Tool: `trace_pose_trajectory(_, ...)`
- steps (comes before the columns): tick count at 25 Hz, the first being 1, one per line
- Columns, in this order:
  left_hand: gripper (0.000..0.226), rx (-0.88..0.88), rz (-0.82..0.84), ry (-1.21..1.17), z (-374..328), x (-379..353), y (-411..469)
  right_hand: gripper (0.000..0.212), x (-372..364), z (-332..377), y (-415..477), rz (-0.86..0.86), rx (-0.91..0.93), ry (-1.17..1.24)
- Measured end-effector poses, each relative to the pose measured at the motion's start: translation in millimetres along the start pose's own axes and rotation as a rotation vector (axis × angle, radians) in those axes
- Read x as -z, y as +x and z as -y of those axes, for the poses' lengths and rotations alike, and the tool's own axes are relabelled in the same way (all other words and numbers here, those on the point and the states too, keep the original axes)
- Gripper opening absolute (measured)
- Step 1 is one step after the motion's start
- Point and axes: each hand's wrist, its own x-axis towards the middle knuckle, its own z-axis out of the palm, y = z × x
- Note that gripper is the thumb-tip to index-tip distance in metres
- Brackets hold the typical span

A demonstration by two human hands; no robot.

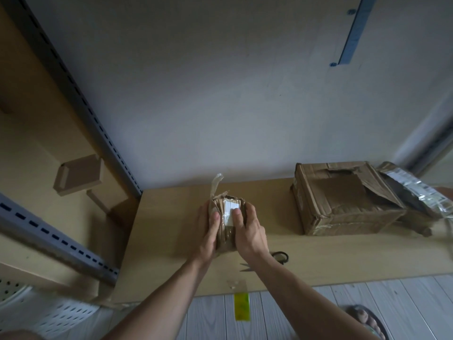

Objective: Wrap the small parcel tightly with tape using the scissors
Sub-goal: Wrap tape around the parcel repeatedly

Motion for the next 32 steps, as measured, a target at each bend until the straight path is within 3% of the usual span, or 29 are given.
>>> trace_pose_trajectory(5, 0.047, -0.035, -0.021, 0.017, -11.8, -10.3, 2.9, 0.038, 13.0, -19.4, 7.6, -0.017, -0.005, 0.153)
trace_pose_trajectory(7, 0.060, -0.032, -0.034, 0.063, -14.2, -11.4, 2.2, 0.031, 19.9, -19.8, 17.0, -0.009, -0.072, 0.223)
trace_pose_trajectory(11, 0.053, -0.079, 0.188, 0.601, -5.7, 0.5, -11.1, 0.026, 49.2, -22.9, 39.1, -0.017, -0.338, -0.036)
trace_pose_trajectory(14, 0.061, -0.104, 0.242, 0.683, 3.6, 5.4, -9.4, 0.033, 55.2, -34.9, 45.2, 0.009, -0.463, -0.049)
trace_pose_trajectory(18, 0.050, -0.164, 0.109, 0.702, 3.5, 8.6, -10.7, 0.041, 42.2, -39.9, 35.4, 0.019, -0.420, -0.077)
trace_pose_trajectory(22, 0.048, -0.068, 0.060, 0.622, -0.1, 17.8, -19.0, 0.052, 41.0, -42.3, 16.4, 0.122, -0.314, -0.008)
trace_pose_trajectory(24, 0.048, -0.014, 0.075, 0.594, 1.6, 23.5, -20.6, 0.047, 42.8, -45.1, 9.7, 0.135, -0.229, 0.071)
trace_pose_trajectory(27, 0.032, -0.065, 0.067, 0.554, -0.8, 35.5, -25.7, 0.017, 38.8, -56.8, -20.2, -0.048, 0.013, -0.197)
trace_pose_trajectory(28, 0.021, -0.126, 0.098, 0.584, -4.3, 40.4, -30.7, 0.010, 33.8, -63.6, -38.1, -0.066, 0.089, -0.218)
trace_pose_trajectory(30, 0.008, -0.245, 0.286, 0.742, -10.6, 44.1, -47.7, 0.023, 21.7, -84.3, -75.0, -0.003, 0.140, -0.240)
trace_pose_trajectory(32, 0.020, -0.213, 0.460, 0.828, -6.3, 39.9, -71.8, 0.025, 7.0, -112.1, -98.5, 0.076, -0.045, -0.210)
